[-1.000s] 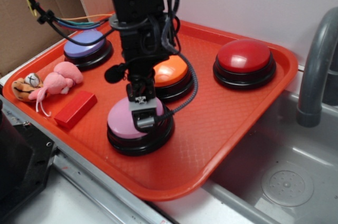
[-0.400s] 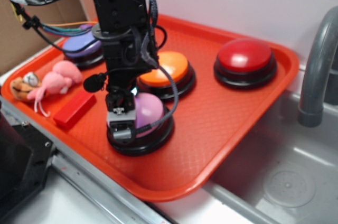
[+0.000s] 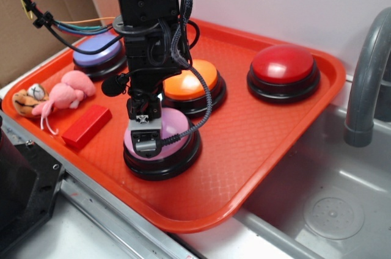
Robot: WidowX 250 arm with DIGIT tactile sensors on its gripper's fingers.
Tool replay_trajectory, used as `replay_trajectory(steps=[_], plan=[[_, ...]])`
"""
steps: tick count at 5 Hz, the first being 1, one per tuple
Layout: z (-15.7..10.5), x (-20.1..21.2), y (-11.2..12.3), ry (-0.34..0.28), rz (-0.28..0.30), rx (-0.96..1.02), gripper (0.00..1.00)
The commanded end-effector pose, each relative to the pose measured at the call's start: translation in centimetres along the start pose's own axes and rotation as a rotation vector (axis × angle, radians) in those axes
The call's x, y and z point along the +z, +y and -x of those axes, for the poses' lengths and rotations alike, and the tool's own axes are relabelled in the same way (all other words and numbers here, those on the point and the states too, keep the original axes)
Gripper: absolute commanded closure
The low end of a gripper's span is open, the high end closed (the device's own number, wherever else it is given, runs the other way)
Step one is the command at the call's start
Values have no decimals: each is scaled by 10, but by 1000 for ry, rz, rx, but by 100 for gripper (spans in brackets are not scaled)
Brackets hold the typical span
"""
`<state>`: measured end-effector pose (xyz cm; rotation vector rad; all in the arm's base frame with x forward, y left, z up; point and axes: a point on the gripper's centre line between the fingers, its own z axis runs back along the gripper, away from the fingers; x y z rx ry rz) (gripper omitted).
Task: Push the pink button.
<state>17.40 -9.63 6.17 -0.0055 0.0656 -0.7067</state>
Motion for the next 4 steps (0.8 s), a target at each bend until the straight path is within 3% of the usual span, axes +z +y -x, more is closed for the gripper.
replay_trajectory(steps=[1, 2, 4], plan=[[-8, 9, -6, -32, -9, -6, 0], [-5, -17, -9, -57, 4, -6, 0], [-11, -8, -9, -16, -18, -20, 0]])
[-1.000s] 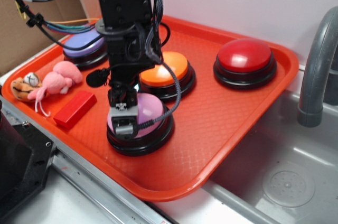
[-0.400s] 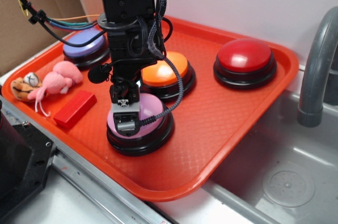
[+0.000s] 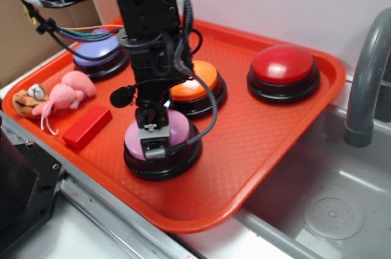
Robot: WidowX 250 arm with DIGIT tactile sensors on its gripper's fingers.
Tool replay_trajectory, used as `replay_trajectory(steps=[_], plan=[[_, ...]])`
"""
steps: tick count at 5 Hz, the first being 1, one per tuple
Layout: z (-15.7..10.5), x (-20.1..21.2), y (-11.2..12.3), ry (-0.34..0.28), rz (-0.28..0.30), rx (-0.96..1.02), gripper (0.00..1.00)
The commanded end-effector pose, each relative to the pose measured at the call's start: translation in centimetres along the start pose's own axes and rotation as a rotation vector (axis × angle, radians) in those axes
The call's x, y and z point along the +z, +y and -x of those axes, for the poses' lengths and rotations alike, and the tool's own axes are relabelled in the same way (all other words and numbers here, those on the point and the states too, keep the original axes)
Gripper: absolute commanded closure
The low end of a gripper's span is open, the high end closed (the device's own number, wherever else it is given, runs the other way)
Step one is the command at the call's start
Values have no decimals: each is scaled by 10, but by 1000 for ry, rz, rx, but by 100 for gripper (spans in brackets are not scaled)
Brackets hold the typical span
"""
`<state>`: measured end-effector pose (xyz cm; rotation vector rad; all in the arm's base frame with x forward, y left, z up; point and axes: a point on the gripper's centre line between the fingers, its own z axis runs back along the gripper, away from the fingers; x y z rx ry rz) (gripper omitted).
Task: Push the pink button.
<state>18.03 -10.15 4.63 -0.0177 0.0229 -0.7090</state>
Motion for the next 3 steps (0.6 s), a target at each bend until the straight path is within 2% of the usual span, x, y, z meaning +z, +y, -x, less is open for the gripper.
replay_trajectory(steps=[1, 2, 3], plan=[[-2, 30, -7, 28, -25, -16, 0], [-1, 53, -5, 5, -50, -4, 0], [6, 58, -3, -5, -43, 17, 0]])
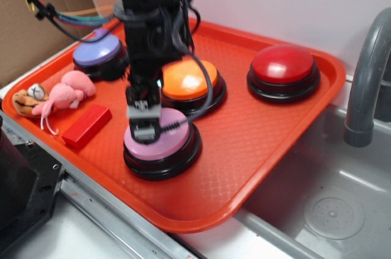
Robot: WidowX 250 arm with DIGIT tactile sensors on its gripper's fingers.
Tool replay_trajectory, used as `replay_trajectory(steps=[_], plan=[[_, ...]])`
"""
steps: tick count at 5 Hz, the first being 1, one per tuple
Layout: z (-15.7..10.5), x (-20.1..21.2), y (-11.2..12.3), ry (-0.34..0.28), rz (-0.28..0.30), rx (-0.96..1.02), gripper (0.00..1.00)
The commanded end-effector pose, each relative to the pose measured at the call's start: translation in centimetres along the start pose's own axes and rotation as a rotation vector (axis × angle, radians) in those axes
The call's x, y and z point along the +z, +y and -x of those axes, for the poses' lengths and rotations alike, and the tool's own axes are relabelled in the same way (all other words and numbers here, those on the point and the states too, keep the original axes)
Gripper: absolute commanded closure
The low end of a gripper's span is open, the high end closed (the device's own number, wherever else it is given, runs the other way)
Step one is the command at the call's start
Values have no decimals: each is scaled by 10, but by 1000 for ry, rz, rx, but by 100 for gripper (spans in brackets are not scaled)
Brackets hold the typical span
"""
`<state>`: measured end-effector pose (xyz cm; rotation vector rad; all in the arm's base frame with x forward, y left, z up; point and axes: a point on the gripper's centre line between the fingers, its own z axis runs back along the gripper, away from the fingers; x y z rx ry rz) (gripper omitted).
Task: Push the pink button.
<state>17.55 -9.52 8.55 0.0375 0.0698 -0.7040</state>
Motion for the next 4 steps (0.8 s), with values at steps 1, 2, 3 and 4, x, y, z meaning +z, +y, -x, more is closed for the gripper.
replay_trajectory(steps=[1, 2, 3, 4], plan=[[3, 22, -3, -101, -2, 24, 0], [4, 28, -2, -66, 26, 45, 0], [7, 33, -2, -77, 30, 66, 0], [12, 39, -2, -74, 26, 83, 0]])
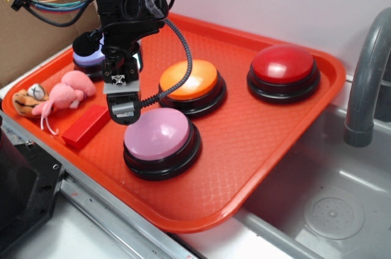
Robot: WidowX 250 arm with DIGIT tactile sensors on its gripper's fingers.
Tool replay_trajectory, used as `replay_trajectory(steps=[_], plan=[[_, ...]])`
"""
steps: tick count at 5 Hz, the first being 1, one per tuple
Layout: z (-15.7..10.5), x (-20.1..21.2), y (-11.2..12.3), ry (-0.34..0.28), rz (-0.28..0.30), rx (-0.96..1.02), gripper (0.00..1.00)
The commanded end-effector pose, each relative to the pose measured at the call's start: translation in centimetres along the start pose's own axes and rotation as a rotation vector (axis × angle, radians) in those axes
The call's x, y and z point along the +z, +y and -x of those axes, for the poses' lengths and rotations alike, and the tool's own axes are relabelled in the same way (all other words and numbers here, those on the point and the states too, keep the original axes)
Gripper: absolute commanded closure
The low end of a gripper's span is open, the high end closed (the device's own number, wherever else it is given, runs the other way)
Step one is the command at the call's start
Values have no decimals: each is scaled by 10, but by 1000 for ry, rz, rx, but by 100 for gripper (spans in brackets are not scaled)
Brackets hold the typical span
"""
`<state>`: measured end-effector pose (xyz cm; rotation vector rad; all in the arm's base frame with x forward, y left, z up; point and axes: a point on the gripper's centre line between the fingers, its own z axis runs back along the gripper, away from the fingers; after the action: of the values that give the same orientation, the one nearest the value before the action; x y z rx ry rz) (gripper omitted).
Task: Push the pink button.
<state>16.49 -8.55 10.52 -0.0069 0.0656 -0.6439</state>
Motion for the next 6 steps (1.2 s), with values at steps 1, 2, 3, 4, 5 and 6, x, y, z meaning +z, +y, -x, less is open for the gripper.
replay_trajectory(steps=[1, 2, 3, 4, 5, 6], plan=[[-2, 26, -5, -52, -24, 30, 0], [-1, 30, -6, -47, -26, 39, 0], [0, 35, -5, -35, -35, 59, 0], [1, 37, -3, -30, -38, 82, 0], [0, 39, -1, -23, -36, 102, 0], [-1, 43, 0, -16, -44, 116, 0]])
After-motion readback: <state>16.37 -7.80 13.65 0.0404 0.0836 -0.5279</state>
